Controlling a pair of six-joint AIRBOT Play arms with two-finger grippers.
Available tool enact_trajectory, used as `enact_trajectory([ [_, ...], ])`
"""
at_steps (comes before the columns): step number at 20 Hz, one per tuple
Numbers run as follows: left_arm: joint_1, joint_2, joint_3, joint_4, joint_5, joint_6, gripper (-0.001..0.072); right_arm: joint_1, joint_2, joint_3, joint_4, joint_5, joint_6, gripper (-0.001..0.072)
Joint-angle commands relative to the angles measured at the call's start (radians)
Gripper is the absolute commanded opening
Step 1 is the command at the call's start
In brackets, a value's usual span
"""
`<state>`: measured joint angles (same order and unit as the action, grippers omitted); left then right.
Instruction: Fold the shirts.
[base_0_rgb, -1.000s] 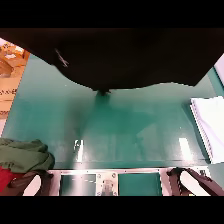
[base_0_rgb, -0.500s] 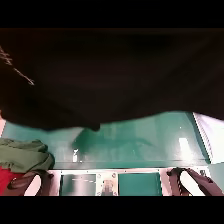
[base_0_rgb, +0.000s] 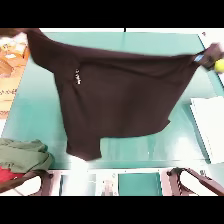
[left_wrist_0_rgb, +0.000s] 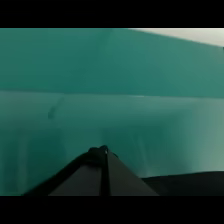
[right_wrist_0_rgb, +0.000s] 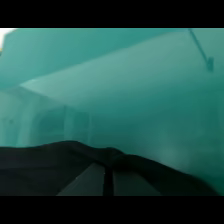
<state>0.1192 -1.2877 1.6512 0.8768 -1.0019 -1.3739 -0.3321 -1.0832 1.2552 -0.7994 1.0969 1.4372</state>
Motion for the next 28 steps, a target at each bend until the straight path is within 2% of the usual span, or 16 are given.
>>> enact_trajectory([
  [1, -0.114, -0.252, -0.018, -0.022, 0.139, 0.023, 0.0021, 0.001, -0.22, -0.128, 0.101, -0.148, -0.126, 0.0015],
  [3, -0.17, -0.351, -0.018, -0.022, 0.216, 0.023, 0.002, 0.001, -0.368, -0.109, 0.177, -0.19, -0.191, 0.0016],
  [6, -0.201, -0.424, -0.018, -0.024, 0.224, 0.037, 0.0022, 0.0, -0.529, -0.039, 0.212, -0.199, -0.227, 0.0017],
  [7, -0.196, -0.427, -0.018, -0.021, 0.204, 0.035, 0.0023, -0.005, -0.557, -0.014, 0.212, -0.196, -0.227, 0.0092],
  [8, -0.18, -0.426, -0.009, -0.021, 0.157, 0.019, 0.0133, -0.018, -0.568, 0.009, 0.212, -0.179, -0.227, 0.0278],
  [9, -0.156, -0.426, 0.011, -0.022, 0.086, 0.008, 0.0444, -0.039, -0.566, 0.031, 0.211, -0.144, -0.227, 0.0335],
  [10, -0.121, -0.426, 0.039, -0.021, -0.014, -0.013, 0.0565, -0.069, -0.562, 0.057, 0.209, -0.087, -0.227, 0.0327],
  [11, -0.083, -0.426, 0.069, -0.023, -0.122, -0.017, 0.0567, -0.104, -0.554, 0.076, 0.208, -0.025, -0.227, 0.0324],
  [13, -0.014, -0.426, 0.114, -0.023, -0.306, -0.026, 0.0522, -0.17, -0.531, 0.082, 0.205, 0.097, -0.226, 0.0091],
  [15, 0.041, -0.426, 0.125, -0.022, -0.417, -0.031, 0.0126, -0.208, -0.508, 0.064, 0.204, 0.185, -0.226, 0.0016],
  [16, 0.056, -0.426, 0.124, -0.019, -0.441, -0.032, 0.0021, -0.214, -0.485, 0.032, 0.201, 0.194, -0.224, 0.0016],
  [19, 0.061, -0.424, 0.123, 0.023, -0.525, -0.04, 0.002, -0.214, -0.381, -0.102, 0.164, 0.19, -0.191, 0.0015],
  [21, 0.05, -0.378, 0.065, 0.071, -0.545, -0.039, 0.002, -0.226, -0.28, -0.204, 0.058, 0.178, -0.147, 0.0015],
  [24, 0.053, -0.225, -0.157, 0.155, -0.492, -0.011, 0.002, -0.28, -0.106, -0.357, -0.145, 0.14, -0.026, 0.0016],
  [26, 0.071, -0.098, -0.358, 0.215, -0.435, 0.002, 0.002, -0.317, -0.027, -0.453, -0.201, 0.122, 0.022, 0.0021],
  [28, 0.12, 0.005, -0.547, 0.219, -0.376, 0.024, 0.002, -0.327, -0.016, -0.526, -0.199, 0.107, 0.022, 0.0198],
])
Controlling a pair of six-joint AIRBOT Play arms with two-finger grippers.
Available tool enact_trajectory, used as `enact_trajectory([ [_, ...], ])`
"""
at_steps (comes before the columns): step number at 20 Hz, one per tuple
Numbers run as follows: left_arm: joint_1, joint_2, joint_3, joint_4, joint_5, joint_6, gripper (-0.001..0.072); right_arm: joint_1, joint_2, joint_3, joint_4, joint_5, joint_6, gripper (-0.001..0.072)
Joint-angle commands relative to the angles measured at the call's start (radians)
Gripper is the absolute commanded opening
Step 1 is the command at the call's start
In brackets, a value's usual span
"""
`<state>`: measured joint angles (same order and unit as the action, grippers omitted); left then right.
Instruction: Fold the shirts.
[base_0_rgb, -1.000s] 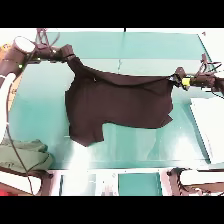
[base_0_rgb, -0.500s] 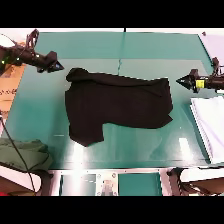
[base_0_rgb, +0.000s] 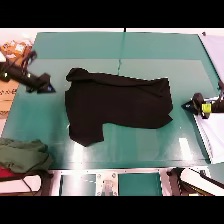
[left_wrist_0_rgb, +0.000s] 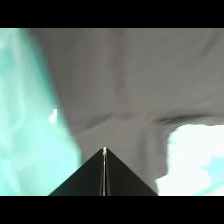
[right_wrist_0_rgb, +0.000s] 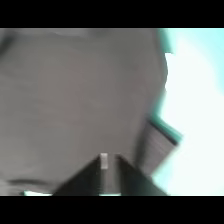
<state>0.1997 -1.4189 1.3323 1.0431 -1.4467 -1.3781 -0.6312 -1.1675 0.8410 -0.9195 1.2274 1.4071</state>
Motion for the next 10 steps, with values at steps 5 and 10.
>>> enact_trajectory([
  [5, 0.118, 0.204, -0.5, -0.005, 0.256, 0.026, 0.0436, -0.012, 0.063, -0.225, -0.047, -0.14, 0.025, 0.0202],
  [10, 0.029, 0.143, -0.592, -0.166, 0.468, 0.079, 0.0496, 0.033, -0.012, -0.227, -0.004, -0.166, 0.021, 0.027],
])
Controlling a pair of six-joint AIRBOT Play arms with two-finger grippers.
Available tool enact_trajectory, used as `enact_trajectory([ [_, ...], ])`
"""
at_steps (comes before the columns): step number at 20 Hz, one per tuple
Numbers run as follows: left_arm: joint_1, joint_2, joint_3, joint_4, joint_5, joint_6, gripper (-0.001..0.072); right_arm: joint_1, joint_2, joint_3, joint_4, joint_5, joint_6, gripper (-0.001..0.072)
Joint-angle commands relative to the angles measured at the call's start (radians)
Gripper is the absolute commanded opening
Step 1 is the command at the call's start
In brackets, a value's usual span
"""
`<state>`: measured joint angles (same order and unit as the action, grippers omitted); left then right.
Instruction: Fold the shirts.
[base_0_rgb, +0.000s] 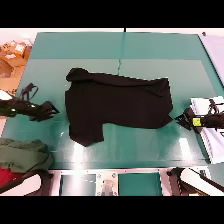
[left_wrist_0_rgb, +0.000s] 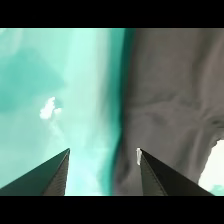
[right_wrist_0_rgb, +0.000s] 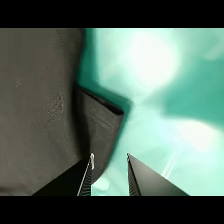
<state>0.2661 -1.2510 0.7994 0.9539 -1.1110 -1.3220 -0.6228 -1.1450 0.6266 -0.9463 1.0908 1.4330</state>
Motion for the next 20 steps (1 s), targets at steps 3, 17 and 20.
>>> enact_trajectory([
  [3, -0.11, -0.098, -0.059, -0.127, 0.19, 0.023, 0.0496, 0.092, -0.092, -0.012, 0.023, -0.075, -0.004, 0.0269],
  [17, -0.148, -0.113, -0.048, -0.121, 0.192, 0.068, 0.002, 0.145, -0.159, 0.06, 0.068, -0.045, -0.072, 0.0015],
  [20, -0.148, -0.03, 0.028, -0.103, 0.137, 0.085, 0.002, 0.145, -0.046, 0.166, 0.073, 0.048, -0.072, 0.0015],
])
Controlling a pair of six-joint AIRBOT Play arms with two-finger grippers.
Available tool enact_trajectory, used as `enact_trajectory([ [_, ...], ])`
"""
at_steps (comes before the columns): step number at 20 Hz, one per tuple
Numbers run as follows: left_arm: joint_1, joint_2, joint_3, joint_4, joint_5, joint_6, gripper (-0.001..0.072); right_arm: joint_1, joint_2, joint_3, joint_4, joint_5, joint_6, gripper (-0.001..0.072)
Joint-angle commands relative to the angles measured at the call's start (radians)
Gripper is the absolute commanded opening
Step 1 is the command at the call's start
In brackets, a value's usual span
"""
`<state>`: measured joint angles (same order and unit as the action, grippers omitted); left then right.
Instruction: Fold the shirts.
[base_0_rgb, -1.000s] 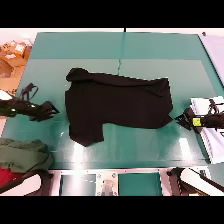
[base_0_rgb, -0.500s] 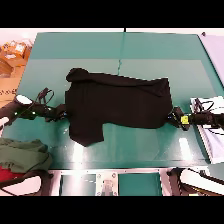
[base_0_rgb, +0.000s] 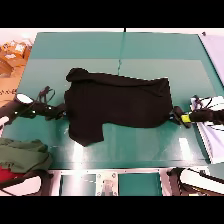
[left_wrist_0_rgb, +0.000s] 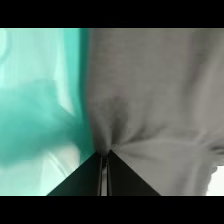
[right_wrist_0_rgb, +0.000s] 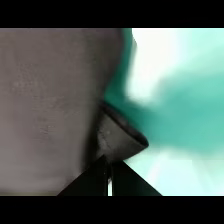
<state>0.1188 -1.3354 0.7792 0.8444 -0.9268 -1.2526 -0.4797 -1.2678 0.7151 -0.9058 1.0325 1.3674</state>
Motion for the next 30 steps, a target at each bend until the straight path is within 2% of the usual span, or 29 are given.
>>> enact_trajectory([
  [1, 0.0, 0.097, 0.088, 0.019, -0.06, 0.014, 0.0019, 0.002, 0.125, 0.124, 0.046, 0.13, -0.005, 0.0015],
  [6, 0.0, 0.369, 0.408, 0.042, -0.129, 0.005, 0.002, 0.002, 0.391, 0.45, 0.098, 0.156, 0.029, 0.0015],
  [10, 0.0, 0.538, 0.76, 0.087, -0.133, 0.014, 0.002, 0.002, 0.544, 0.752, 0.098, 0.048, 0.056, 0.0015],
  [15, 0.0, 0.583, 1.151, 0.103, -0.165, 0.031, 0.002, 0.002, 0.653, 0.98, 0.085, -0.108, 0.07, 0.0015],
  [18, 0.0, 0.58, 1.217, 0.163, -0.163, 0.023, 0.002, 0.002, 0.659, 1.008, 0.063, -0.12, 0.074, 0.0015],
  [21, 0.0, 0.531, 1.217, 0.204, -0.208, -0.015, 0.002, 0.002, 0.615, 0.954, 0.03, -0.119, 0.096, 0.0015],
  [26, 0.0, 0.261, 1.166, 0.138, -0.365, -0.056, 0.0021, 0.019, 0.418, 0.749, 0.049, -0.121, 0.082, 0.0015],
  [28, 0.0, 0.132, 1.072, 0.077, -0.367, -0.056, 0.0021, 0.047, 0.295, 0.677, 0.049, -0.124, 0.042, 0.0015],
  [30, 0.0, 0.005, 0.958, 0.034, -0.315, -0.055, 0.0021, 0.074, 0.154, 0.627, 0.049, -0.153, 0.018, 0.0015],
])
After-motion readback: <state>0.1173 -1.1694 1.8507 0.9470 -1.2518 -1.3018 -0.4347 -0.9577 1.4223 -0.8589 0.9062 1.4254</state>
